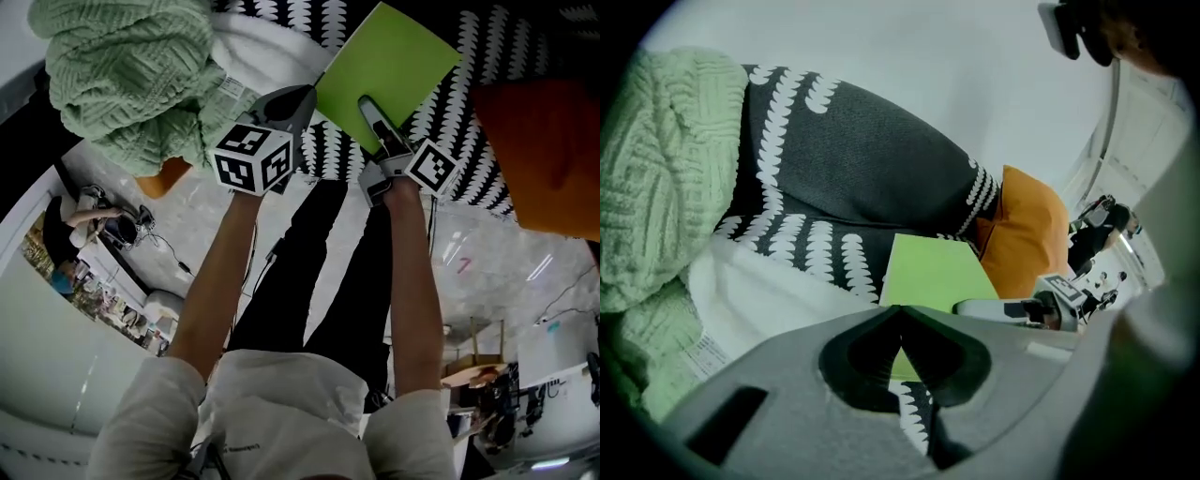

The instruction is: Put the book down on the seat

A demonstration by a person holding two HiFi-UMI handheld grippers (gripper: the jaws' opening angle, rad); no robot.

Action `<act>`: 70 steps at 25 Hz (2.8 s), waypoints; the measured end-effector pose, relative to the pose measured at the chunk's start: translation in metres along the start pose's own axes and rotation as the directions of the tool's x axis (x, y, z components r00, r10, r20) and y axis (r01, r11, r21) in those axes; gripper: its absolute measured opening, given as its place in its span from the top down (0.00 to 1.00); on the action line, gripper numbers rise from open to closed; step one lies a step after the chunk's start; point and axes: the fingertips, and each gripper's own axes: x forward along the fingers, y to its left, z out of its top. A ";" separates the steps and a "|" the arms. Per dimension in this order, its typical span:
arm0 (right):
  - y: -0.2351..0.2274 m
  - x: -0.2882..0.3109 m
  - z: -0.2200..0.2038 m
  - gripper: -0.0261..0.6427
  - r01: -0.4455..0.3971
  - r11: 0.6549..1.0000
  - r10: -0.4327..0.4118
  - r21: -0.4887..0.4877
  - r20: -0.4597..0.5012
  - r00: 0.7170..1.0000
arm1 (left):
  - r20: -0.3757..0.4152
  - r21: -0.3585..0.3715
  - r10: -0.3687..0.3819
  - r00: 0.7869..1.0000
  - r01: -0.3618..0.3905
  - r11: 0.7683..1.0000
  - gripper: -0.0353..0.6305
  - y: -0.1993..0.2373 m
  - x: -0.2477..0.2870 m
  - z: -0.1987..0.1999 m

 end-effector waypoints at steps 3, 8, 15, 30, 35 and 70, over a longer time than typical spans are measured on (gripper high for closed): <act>0.004 0.015 -0.005 0.77 -0.026 0.998 0.024 0.049 0.025 0.999 | 0.016 0.022 -0.010 1.000 0.010 1.000 0.93 -0.010 0.005 0.008; -0.037 0.017 -0.030 0.74 0.210 0.959 -0.216 0.188 0.008 0.976 | -0.070 0.094 0.003 0.998 0.004 0.996 0.93 -0.013 0.023 -0.013; -0.046 -0.006 -0.035 0.70 0.241 0.954 -0.242 0.180 -0.017 0.970 | -0.124 0.052 0.012 0.992 -0.005 0.999 0.93 -0.009 0.037 -0.034; -0.058 -0.028 -0.042 0.68 0.332 0.936 -0.329 0.116 -0.048 0.943 | -0.128 -0.007 0.006 0.992 -0.007 1.000 0.93 -0.002 0.047 -0.044; -0.060 -0.034 -0.042 0.68 0.329 0.936 -0.323 0.123 -0.072 0.944 | -0.127 -0.010 0.005 0.992 -0.007 1.000 0.93 -0.004 0.050 -0.042; 0.004 -0.095 -0.021 0.68 0.357 0.914 -0.394 -0.194 -0.202 0.897 | -0.112 -0.052 0.043 0.993 -0.049 0.997 0.93 -0.042 -0.008 -0.013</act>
